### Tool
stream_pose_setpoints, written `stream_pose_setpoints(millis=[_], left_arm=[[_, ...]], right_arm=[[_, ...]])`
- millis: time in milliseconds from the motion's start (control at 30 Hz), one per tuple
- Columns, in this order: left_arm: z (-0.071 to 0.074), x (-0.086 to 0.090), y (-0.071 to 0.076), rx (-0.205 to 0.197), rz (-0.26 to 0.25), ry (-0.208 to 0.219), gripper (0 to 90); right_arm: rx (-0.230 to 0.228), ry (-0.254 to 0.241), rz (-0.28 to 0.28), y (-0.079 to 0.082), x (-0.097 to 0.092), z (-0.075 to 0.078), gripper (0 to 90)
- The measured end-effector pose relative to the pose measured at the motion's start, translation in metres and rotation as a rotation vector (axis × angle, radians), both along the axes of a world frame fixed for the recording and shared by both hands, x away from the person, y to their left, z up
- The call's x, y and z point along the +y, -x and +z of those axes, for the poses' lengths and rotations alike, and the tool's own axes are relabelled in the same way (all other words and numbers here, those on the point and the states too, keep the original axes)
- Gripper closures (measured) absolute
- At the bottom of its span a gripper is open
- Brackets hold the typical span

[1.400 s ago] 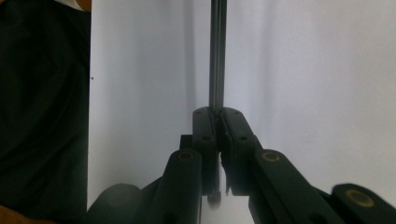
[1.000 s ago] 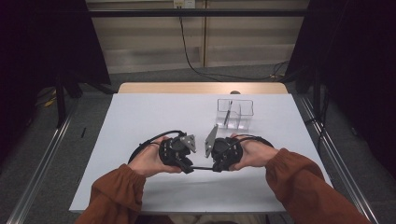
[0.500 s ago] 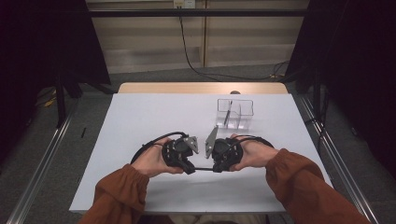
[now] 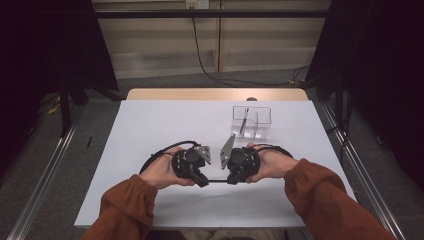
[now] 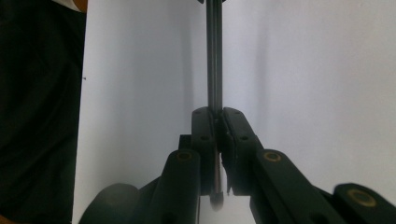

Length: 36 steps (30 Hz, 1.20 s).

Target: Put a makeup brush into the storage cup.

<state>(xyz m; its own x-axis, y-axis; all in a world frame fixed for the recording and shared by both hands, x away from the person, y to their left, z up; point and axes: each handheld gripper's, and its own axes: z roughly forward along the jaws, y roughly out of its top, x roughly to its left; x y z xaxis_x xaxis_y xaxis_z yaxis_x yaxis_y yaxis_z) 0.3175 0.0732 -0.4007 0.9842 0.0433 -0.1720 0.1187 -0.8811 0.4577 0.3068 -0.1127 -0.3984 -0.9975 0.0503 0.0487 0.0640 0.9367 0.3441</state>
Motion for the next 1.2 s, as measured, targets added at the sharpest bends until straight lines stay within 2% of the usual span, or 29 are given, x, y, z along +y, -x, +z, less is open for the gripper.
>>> stream_pose_setpoints(millis=[167, 233, 367, 467, 533, 667, 767, 1033, 1100, 1200], left_arm=[[-0.001, 0.003, -0.002, -0.002, 0.010, 0.005, 84.0], [-0.002, 0.004, -0.002, -0.003, 0.016, 0.016, 84.0], [-0.004, 0.006, -0.003, -0.011, 0.030, 0.020, 84.0], [-0.004, 0.006, -0.003, -0.010, 0.020, 0.010, 84.0], [-0.005, 0.007, -0.001, -0.005, 0.025, 0.017, 84.0], [-0.004, 0.009, -0.001, -0.021, 0.027, 0.018, 84.0], [-0.005, 0.014, -0.002, -0.013, 0.055, 0.030, 84.0], [-0.008, 0.028, -0.002, -0.005, 0.077, 0.031, 84.0], [-0.008, 0.032, -0.001, -0.012, 0.105, 0.045, 84.0], [-0.008, 0.037, -0.002, -0.005, 0.119, 0.059, 84.0]], right_arm=[[0.023, -0.043, -0.026, -0.002, -0.004, 0.001, 74.4], [0.041, -0.055, -0.054, -0.001, -0.005, 0.000, 69.8], [0.052, -0.085, -0.074, -0.001, -0.009, -0.001, 58.1], [0.043, -0.105, -0.092, -0.003, -0.012, -0.001, 49.4], [0.033, -0.116, -0.100, -0.003, -0.013, -0.001, 44.9], [0.007, -0.135, -0.114, -0.004, -0.016, -0.001, 35.4], [0.003, -0.151, -0.126, -0.004, -0.018, -0.001, 30.7], [0.011, -0.186, -0.167, -0.003, -0.026, -0.003, 20.6], [0.011, -0.200, -0.176, -0.003, -0.028, -0.004, 17.5], [0.014, -0.212, -0.191, -0.003, -0.033, -0.004, 13.2]])
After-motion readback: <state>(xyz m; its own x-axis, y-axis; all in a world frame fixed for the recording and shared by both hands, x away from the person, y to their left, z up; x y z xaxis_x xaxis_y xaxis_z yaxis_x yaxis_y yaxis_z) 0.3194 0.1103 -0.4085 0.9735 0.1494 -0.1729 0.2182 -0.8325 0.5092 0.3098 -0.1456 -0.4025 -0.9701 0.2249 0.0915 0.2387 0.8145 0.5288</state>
